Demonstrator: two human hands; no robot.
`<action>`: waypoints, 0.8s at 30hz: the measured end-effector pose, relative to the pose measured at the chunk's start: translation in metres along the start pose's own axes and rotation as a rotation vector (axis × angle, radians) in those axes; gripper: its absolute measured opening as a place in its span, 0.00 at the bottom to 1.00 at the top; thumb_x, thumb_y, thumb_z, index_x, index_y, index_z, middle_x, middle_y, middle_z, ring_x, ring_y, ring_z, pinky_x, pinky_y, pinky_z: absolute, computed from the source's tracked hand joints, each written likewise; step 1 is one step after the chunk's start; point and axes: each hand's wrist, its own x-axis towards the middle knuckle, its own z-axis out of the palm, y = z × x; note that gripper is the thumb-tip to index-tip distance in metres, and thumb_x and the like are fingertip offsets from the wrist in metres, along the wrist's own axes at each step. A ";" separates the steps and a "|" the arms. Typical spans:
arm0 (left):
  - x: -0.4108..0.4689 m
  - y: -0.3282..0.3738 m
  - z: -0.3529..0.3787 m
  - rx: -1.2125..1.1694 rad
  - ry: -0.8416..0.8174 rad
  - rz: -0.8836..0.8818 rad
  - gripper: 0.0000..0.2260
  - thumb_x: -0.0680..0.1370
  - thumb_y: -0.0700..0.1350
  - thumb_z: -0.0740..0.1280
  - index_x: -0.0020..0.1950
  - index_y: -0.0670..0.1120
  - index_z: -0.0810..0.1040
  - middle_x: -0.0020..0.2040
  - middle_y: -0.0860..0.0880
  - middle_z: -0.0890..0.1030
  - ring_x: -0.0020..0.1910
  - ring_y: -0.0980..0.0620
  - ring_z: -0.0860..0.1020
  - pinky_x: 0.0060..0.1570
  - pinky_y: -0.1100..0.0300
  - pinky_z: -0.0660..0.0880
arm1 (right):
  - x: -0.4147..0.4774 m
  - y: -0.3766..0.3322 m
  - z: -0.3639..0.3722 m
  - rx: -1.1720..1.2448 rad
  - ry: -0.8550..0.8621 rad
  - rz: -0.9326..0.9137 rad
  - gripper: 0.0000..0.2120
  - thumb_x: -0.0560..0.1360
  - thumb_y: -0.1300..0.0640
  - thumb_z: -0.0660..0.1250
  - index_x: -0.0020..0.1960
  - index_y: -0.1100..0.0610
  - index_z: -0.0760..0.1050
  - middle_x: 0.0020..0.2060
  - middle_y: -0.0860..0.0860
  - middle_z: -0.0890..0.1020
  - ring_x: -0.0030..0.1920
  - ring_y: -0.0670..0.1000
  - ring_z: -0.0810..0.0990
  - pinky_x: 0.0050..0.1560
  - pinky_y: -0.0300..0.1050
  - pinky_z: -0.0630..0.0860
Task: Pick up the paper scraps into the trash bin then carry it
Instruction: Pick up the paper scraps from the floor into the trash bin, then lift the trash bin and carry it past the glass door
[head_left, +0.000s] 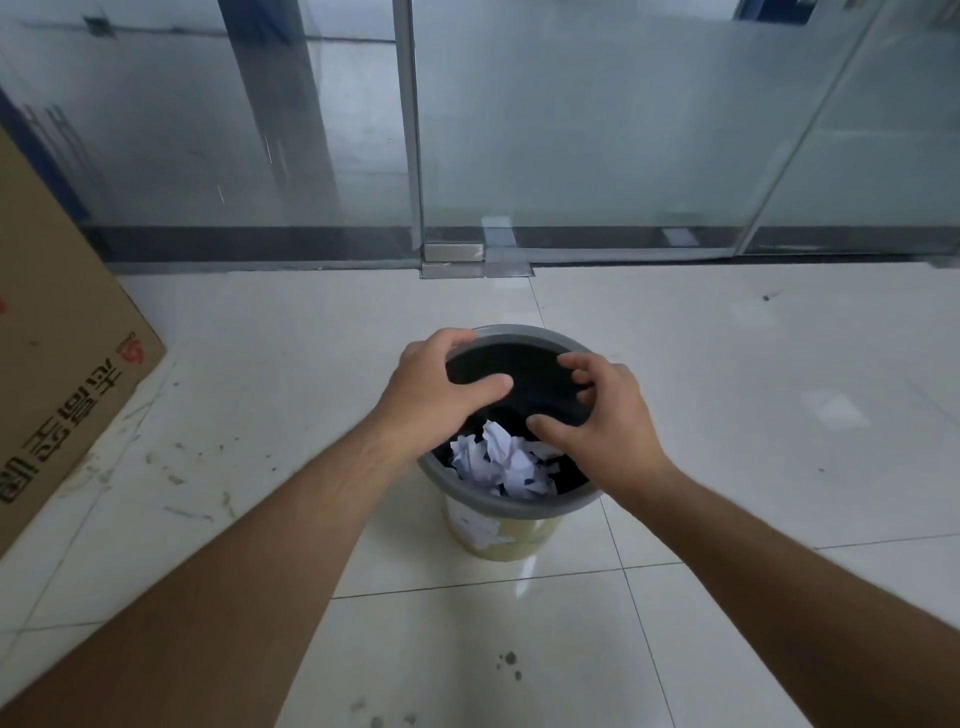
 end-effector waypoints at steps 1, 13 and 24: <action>0.001 -0.004 -0.004 0.048 0.047 -0.016 0.28 0.72 0.57 0.73 0.71 0.55 0.71 0.68 0.49 0.71 0.61 0.51 0.73 0.60 0.53 0.74 | 0.003 0.002 -0.003 -0.001 0.008 0.014 0.31 0.66 0.52 0.78 0.67 0.50 0.71 0.57 0.49 0.71 0.56 0.48 0.74 0.62 0.48 0.75; 0.003 -0.067 0.010 0.005 0.063 -0.321 0.22 0.79 0.55 0.64 0.72 0.55 0.66 0.63 0.41 0.77 0.56 0.40 0.80 0.51 0.43 0.83 | 0.011 0.067 -0.017 -0.030 -0.183 0.565 0.30 0.78 0.51 0.64 0.76 0.48 0.56 0.50 0.58 0.80 0.39 0.56 0.81 0.36 0.50 0.80; -0.021 -0.067 0.022 0.020 0.209 -0.287 0.16 0.81 0.41 0.58 0.67 0.55 0.68 0.45 0.49 0.79 0.36 0.48 0.80 0.23 0.56 0.80 | 0.000 0.055 -0.011 -0.048 -0.090 0.455 0.23 0.74 0.59 0.58 0.68 0.48 0.64 0.43 0.50 0.79 0.40 0.55 0.80 0.41 0.54 0.82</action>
